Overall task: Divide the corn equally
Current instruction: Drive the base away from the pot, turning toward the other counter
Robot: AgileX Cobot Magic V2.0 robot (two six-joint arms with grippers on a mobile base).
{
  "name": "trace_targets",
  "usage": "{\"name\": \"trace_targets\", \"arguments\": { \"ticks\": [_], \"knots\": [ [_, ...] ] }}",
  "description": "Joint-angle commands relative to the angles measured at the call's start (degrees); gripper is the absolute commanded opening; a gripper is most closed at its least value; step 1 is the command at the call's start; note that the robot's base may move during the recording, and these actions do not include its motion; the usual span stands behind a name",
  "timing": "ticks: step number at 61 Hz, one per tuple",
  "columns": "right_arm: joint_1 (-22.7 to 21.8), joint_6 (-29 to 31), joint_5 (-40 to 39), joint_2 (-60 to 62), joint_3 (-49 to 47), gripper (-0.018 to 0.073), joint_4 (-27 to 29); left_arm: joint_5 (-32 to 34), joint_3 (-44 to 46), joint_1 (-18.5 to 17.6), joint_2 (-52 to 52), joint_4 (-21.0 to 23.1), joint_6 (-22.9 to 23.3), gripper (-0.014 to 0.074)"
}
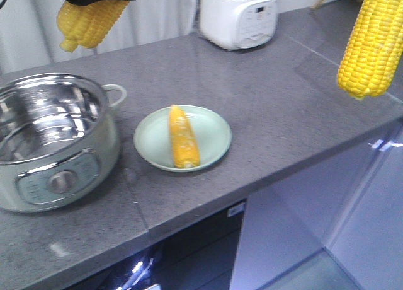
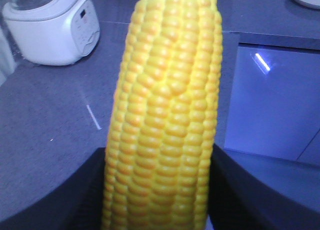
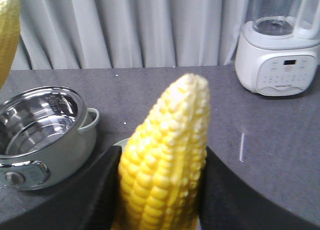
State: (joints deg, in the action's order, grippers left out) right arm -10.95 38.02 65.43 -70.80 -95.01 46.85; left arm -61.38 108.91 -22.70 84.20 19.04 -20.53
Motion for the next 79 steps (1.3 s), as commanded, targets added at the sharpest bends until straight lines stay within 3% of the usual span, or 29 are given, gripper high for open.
{"name": "trace_targets", "arguments": {
  "ticks": [1,79],
  "knots": [
    [-0.46,0.43,-2.87,0.95,-1.54,-0.0006,2.64,3.63,1.49,-0.03,-1.68,1.53,0.72,-0.0007],
    [-0.46,0.43,-2.87,0.95,-1.54,-0.0006,2.64,3.63,1.49,-0.03,-1.68,1.53,0.72,-0.0006]
  ]
}}
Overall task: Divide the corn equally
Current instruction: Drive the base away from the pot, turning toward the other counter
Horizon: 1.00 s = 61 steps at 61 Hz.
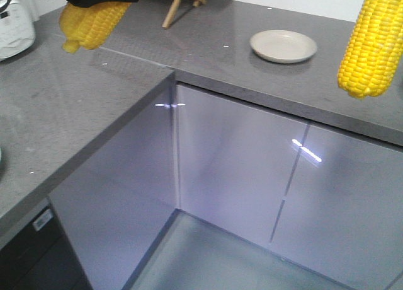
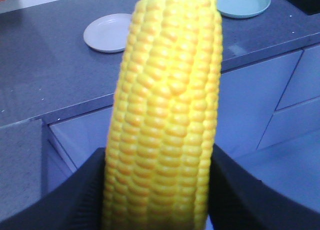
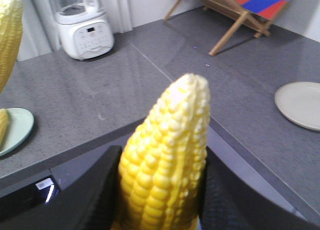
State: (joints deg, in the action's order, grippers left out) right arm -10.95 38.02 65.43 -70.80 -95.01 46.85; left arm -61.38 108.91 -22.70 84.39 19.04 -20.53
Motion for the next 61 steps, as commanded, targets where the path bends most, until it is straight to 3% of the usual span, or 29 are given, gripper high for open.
{"name": "trace_targets", "arguments": {
  "ticks": [1,61],
  "knots": [
    [-0.46,0.43,-2.87,0.95,-1.54,-0.0006,2.64,3.63,1.49,-0.03,-1.87,1.53,0.72,-0.0006],
    [-0.46,0.43,-2.87,0.95,-1.54,-0.0006,2.64,3.63,1.49,-0.03,-1.87,1.53,0.72,-0.0006]
  ]
}}
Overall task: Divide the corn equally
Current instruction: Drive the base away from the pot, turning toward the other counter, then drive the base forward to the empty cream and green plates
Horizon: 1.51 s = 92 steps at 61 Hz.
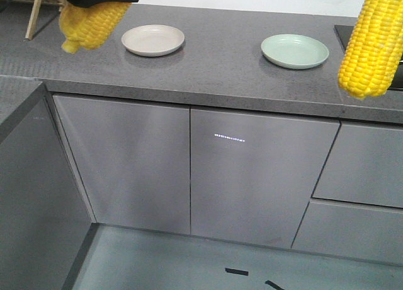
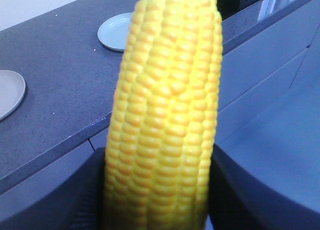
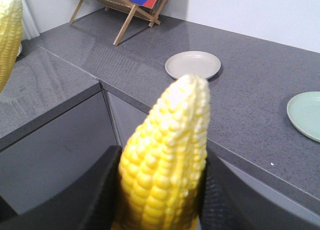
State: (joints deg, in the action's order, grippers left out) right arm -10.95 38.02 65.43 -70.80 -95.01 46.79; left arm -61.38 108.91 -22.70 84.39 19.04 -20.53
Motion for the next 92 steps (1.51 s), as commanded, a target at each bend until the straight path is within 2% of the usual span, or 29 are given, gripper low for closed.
{"name": "trace_targets", "arguments": {
  "ticks": [1,92],
  "knots": [
    [-0.46,0.43,-2.87,0.95,-1.54,-0.0006,2.69,3.63,1.49,-0.03,-1.87,1.53,0.72,-0.0006],
    [-0.46,0.43,-2.87,1.14,-1.54,-0.0006,2.73,3.63,1.49,-0.03,-1.87,1.53,0.72,-0.0006]
  ]
}}
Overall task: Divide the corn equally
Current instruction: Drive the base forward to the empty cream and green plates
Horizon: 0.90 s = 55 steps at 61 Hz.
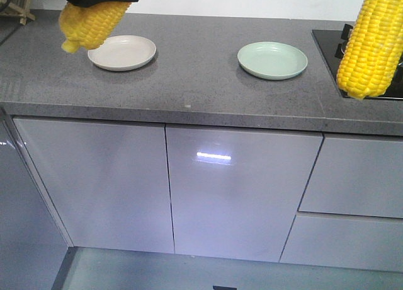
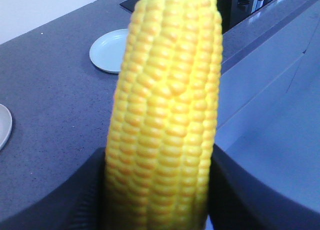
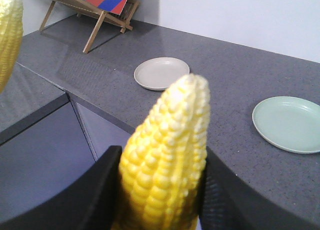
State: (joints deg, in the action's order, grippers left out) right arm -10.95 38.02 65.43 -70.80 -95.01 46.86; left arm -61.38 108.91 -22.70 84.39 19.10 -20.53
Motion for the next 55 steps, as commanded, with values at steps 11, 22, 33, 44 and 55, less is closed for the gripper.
{"name": "trace_targets", "arguments": {
  "ticks": [11,22,33,44,55],
  "knots": [
    [-0.46,0.43,-2.87,1.14,-1.54,-0.0006,2.67,3.63,1.49,-0.03,-1.87,1.47,0.72,-0.0006],
    [-0.46,0.43,-2.87,1.14,-1.54,-0.0006,2.67,3.63,1.49,-0.03,-1.87,1.47,0.72,-0.0006],
    [-0.46,0.43,-2.87,1.14,-1.54,-0.0006,2.67,3.63,1.49,-0.03,-1.87,1.47,0.72,-0.0006],
    [-0.46,0.43,-2.87,1.14,-1.54,-0.0006,2.67,3.63,1.49,-0.03,-1.87,1.47,0.72,-0.0006],
    [-0.46,0.43,-2.87,1.14,-1.54,-0.0006,2.67,3.63,1.49,-0.03,-1.87,1.47,0.72,-0.0006]
  ]
}}
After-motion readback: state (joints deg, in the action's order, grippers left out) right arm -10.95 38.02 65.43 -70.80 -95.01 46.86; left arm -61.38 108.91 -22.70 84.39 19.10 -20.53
